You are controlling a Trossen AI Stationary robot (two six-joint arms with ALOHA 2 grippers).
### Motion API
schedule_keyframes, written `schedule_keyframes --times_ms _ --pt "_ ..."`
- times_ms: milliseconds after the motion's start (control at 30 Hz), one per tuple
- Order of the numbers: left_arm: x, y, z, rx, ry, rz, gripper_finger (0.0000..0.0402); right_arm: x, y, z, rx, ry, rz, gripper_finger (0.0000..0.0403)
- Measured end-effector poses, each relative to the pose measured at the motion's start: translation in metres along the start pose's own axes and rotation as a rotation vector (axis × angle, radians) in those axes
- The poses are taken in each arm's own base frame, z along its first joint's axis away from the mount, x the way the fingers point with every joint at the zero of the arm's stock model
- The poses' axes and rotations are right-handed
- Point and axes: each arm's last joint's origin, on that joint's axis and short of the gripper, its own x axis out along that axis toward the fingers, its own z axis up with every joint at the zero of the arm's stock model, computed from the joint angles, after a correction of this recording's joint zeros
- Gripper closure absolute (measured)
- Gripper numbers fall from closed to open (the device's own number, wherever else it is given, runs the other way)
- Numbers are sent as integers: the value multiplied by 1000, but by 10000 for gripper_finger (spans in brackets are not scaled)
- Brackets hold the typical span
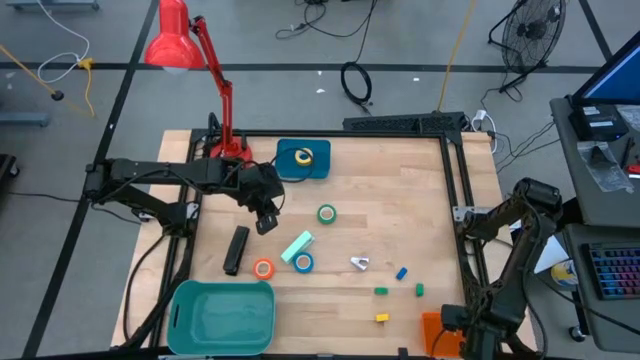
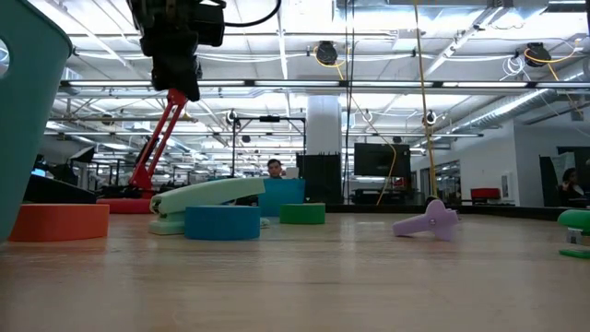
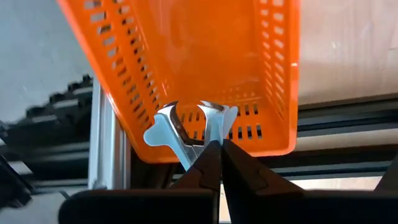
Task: Pick and place Stapler, Stapler remover, tape
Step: Put the light blue staple remover into the orange bin
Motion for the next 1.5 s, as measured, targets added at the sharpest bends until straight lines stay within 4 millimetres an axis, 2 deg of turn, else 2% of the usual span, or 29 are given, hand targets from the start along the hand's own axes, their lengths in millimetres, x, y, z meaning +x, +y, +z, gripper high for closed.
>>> schedule_keyframes --times_ms 300,633,867,1200,1500 --pt "1 -4 -2 3 7 -4 380 6 -1 -2 -67 -1 12 403" --pt "1 -11 -4 32 -2 30 380 1 -5 23 -1 -20 40 403" --pt "1 -10 -4 29 -7 46 380 1 -6 25 -35 -20 27 403" --pt "1 -10 -4 29 -6 46 380 20 -6 26 -21 12 127 403" --pt "1 -10 -4 30 -6 46 380 26 -13 27 16 3 95 402"
